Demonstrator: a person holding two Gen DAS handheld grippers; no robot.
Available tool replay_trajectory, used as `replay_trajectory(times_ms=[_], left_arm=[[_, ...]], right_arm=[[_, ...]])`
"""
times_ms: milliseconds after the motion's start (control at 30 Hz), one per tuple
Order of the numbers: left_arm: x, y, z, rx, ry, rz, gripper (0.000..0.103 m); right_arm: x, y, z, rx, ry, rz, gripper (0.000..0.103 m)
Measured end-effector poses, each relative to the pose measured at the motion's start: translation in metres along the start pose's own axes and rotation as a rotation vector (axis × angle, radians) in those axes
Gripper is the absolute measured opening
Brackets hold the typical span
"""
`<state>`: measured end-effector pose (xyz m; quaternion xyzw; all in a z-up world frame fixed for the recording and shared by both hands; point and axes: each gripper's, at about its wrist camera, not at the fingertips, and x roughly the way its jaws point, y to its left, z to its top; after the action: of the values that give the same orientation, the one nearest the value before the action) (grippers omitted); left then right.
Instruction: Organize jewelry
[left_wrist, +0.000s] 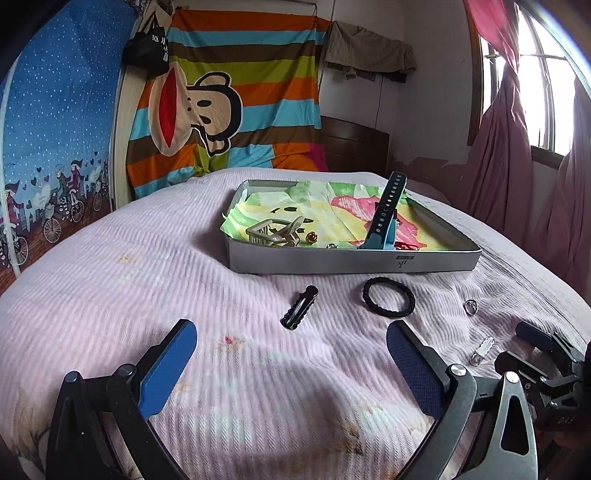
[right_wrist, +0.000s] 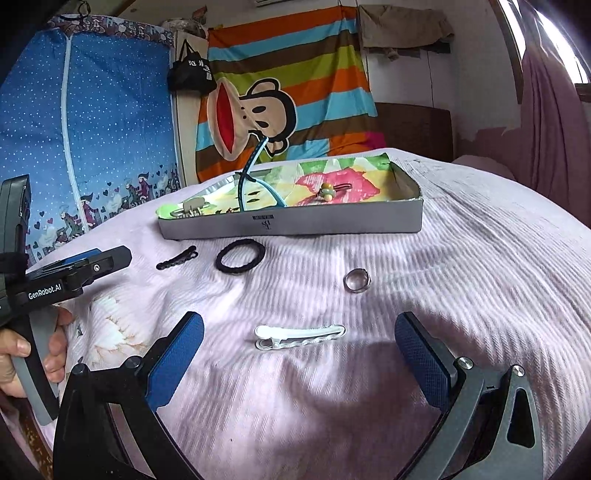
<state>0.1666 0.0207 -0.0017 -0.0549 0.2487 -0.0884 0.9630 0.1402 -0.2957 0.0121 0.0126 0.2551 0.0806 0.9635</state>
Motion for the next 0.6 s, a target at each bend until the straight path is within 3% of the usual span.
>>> replay_trajectory(times_ms=[133,233,400,600], left_arm=[[0.013,-0.001,0.004,0.002,0.059,-0.007,0.101],[0.025,-0.004,0.009,0.018,0.115,-0.016,0.091],[0.049,-0.005,0.016,0.020,0.217,-0.052,0.078],[0.073,-0.002,0.027,-0.024,0.271,-0.108,0.065]], right_arm=[[0.010,0.004,-0.002,0.000,0.053,0.007,0.083],[0.019,0.006,-0.004,0.007,0.100,0.016,0.068],[0.031,0.008,-0.003,0.035,0.137,0.042,0.065],[0.047,0.014,-0.001,0.064,0.158,0.079,0.053]])
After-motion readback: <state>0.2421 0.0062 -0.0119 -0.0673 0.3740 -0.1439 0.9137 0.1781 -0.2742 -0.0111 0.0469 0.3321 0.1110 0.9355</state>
